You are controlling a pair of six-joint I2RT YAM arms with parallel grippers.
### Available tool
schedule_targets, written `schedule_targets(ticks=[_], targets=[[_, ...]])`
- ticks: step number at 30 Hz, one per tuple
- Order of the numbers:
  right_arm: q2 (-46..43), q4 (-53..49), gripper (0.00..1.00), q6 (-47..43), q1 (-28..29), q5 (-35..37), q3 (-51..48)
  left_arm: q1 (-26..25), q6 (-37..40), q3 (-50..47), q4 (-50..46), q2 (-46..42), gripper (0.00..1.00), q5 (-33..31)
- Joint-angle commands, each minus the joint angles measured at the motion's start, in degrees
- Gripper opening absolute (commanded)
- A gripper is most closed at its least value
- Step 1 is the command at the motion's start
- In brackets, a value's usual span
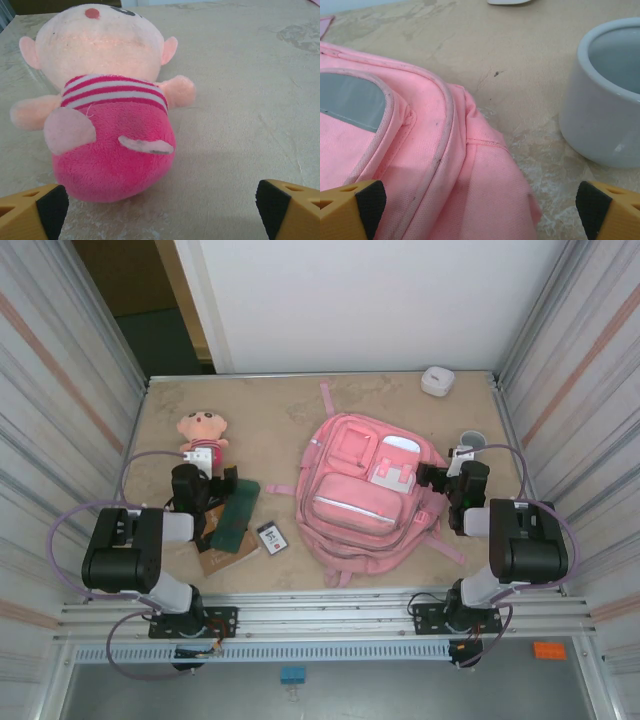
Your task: Pack the student bag
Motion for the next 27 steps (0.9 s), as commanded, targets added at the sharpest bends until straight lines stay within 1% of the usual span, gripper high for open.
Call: schedule_targets(ticks=[1, 23, 26, 27], targets=[[-0.1, 0.8, 0.99, -1.0, 0.2, 0.1, 0.9, 0.0, 0.8, 1.1, -0.2, -0.6, 0.99, 0.2], [-0.2, 0.9, 0.99, -1.0, 0.2, 0.1, 0.8, 0.1, 0.8, 1.0, -0.2, -0.7, 0.99, 0.4], [-0.4, 1.0, 0.99, -0.9, 0.3, 0.3, 0.9, 0.0, 0.7, 1.0, 0.0, -0.8, 0.95, -0.1], [-1.1, -0.9, 0.99, -0.7, 0.2, 0.8, 1.6, -0.2, 0.7, 1.2, -0.2, -1.1, 0.94, -1.3]])
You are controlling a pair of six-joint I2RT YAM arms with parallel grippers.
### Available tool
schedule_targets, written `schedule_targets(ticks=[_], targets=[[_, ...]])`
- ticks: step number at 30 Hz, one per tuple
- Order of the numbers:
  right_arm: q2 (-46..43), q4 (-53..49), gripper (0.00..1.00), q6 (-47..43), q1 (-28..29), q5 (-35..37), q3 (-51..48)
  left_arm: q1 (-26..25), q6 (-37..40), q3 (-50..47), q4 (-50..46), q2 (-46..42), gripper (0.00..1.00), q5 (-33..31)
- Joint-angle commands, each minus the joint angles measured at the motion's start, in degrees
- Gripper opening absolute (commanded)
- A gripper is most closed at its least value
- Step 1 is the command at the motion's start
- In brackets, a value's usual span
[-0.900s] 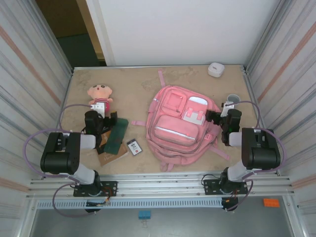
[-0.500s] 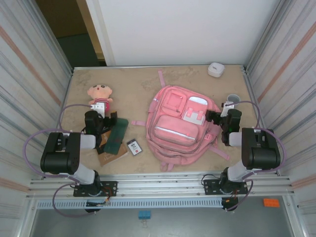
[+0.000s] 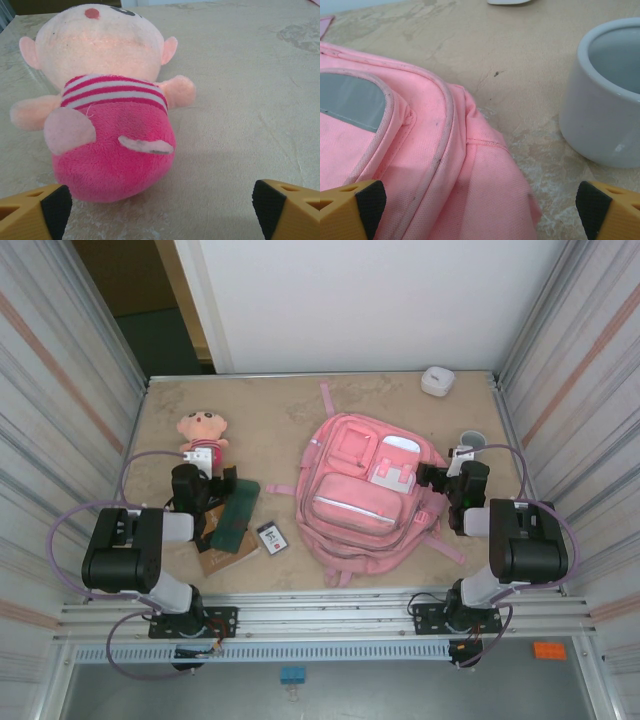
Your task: Pack the student bag
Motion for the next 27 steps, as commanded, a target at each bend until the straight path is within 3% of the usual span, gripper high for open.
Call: schedule_targets(ticks=[1, 4, 8, 11, 13, 17, 21, 27], targets=[[-2.3, -2.8, 0.99, -0.3, 0.3, 2.0, 2.3, -0.8, 0.8, 1.7, -1.8, -2.5, 0.93, -2.3], [-11.3, -16.5, 0.99, 0.4, 0.3, 0.2, 5.8, -3.8, 1.7, 7.4, -19.1, -10.1, 0.90, -5.5], [-24.5, -45.5, 0.99, 13.2, -2.2, 0.0, 15.3, -8.8, -0.6, 15.9, -36.0, -17.2, 0.84, -5.2], [-28.0, -65.5, 0.99, 18.3, -4.7, 0.1, 23.8, -13.2, -5.2, 22.3, -44.6, -17.6, 0.76, -0.2], [-29.0, -72.2, 0.99, 19.5, -5.5, -4.6, 24.9, -17.5, -7.9, 25.9, -47.9, -15.9, 0.70, 2.6], [-31.3, -77.6, 1.00, 25.3, -5.5, -9.5, 20.1, -26.4, -10.0, 30.5, -49.9, -9.1, 0.58, 5.9], [-33.6, -74.1, 0.83, 27.7, -5.4, -9.2, 12.6, -31.7, -12.8, 34.0, -48.3, 2.0, 0.50, 11.5], [-29.6, -67.4, 0.62, 29.0, -3.6, -10.3, 9.1, -35.6, -14.6, 39.3, -51.2, 14.1, 0.39, 12.4]])
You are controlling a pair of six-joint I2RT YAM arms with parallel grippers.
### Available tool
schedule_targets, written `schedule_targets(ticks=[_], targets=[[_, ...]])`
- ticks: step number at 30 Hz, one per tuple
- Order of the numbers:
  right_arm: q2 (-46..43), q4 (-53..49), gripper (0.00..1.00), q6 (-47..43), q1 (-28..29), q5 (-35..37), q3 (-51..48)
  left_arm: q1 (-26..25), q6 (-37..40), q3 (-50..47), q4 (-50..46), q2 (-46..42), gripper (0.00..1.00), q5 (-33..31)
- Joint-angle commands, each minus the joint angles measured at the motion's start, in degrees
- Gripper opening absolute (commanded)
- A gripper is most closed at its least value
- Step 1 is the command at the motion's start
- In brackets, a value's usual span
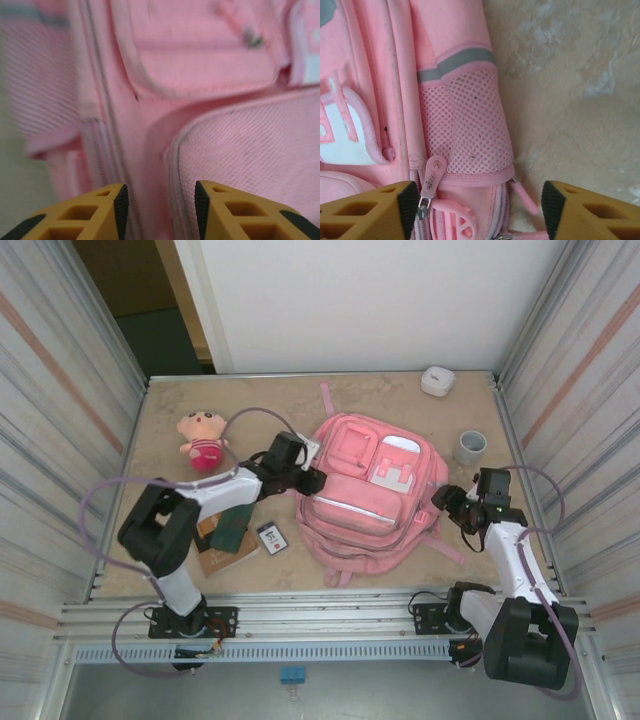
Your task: Pack the student bag
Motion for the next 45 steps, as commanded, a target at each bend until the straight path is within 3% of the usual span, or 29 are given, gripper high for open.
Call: schedule_targets(ticks=[1, 5, 17, 23, 27, 31, 37, 45], targets=[[2.5, 4.5, 0.61, 1.8, 2.8, -0.9, 0.0, -1.0, -2.7, 1.7, -2.2, 1.5, 0.37, 2.6], [5.9, 7.5, 0.60, 1.7, 10.0, 3.7, -0.5, -1.4, -4.3, -2.1, -1.2, 0.8, 0.34, 2.1], [23.4, 25.1, 0.55, 5.6, 21.6, 3.3, 4.3, -1.4, -8.9, -17.2, 0.3, -10.4, 0.33, -3.6], [27.6, 26.3, 0.56, 5.9, 25.9, 6.1, 10.9, -1.3, -6.8, -18.8, -1.7, -18.5, 0.46, -7.0], [21.0, 22.0, 0.65, 5.6, 26.0, 11.7, 10.0, -2.3, -0.7, -19.1, -1.2, -26.7, 0.58, -7.2], [10.0, 16.5, 0.69, 5.1, 25.7, 14.7, 6.4, -5.2, 11.4, -21.0, 2.0, -34.7, 0.60, -5.1], [-10.9, 13.9, 0.73, 15.3, 26.3, 10.5, -6.2, -6.9, 31.2, -21.1, -0.9, -34.0, 0.64, 13.1], [-41.6, 5.7, 0.81, 21.3, 27.0, 15.9, -18.3, -16.2, 44.1, -10.9, -4.5, -17.3, 0.67, 3.0]])
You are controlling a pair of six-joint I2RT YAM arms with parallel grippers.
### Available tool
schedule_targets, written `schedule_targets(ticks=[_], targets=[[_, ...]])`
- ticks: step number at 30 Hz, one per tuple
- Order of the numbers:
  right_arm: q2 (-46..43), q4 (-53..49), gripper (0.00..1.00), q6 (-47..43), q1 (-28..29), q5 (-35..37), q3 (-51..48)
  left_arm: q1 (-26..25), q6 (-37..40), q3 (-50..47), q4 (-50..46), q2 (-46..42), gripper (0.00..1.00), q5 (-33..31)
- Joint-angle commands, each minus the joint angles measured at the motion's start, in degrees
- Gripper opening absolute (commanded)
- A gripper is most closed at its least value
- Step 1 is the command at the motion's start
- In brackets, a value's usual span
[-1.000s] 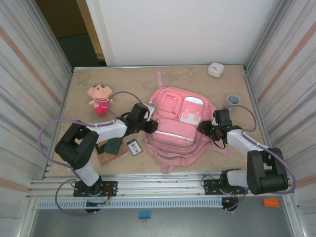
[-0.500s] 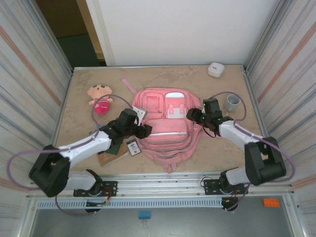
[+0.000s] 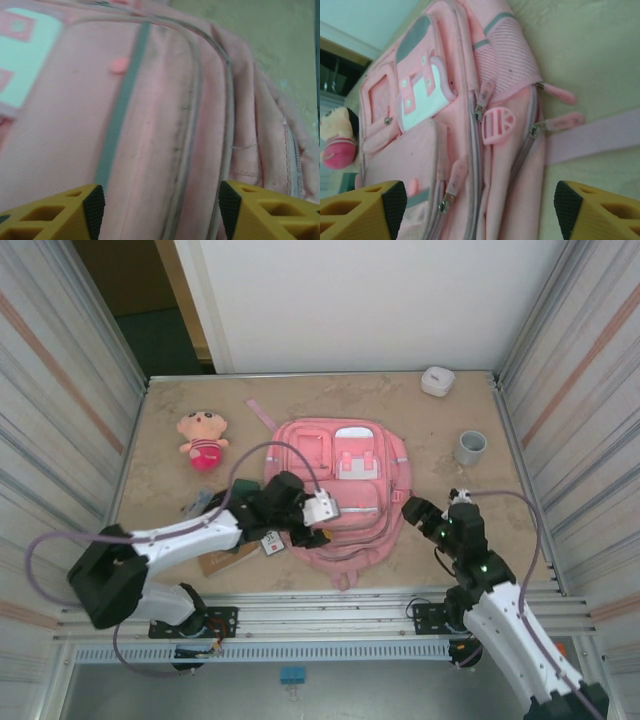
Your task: Pack the student bag
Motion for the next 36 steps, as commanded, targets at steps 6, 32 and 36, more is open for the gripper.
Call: schedule_targets(ticks=[6, 32, 36], targets=[[-21.3, -14.9, 0.77, 2.3, 0.2, 7.4, -0.8, -3.6, 9.4, 6.5, 3.5, 9.1, 0.69, -5.1], [10.7, 1.9, 0.79, -31.0, 0.0, -8.0, 9.2, 20.0, 14.4, 7.6, -8.9, -10.8, 0.00, 35.1], [17.5, 7.3, 0.77, -40.9, 0.0, -19.1, 10.1, 24.2, 15.9, 10.5, -11.6, -11.8, 0.00, 37.9]])
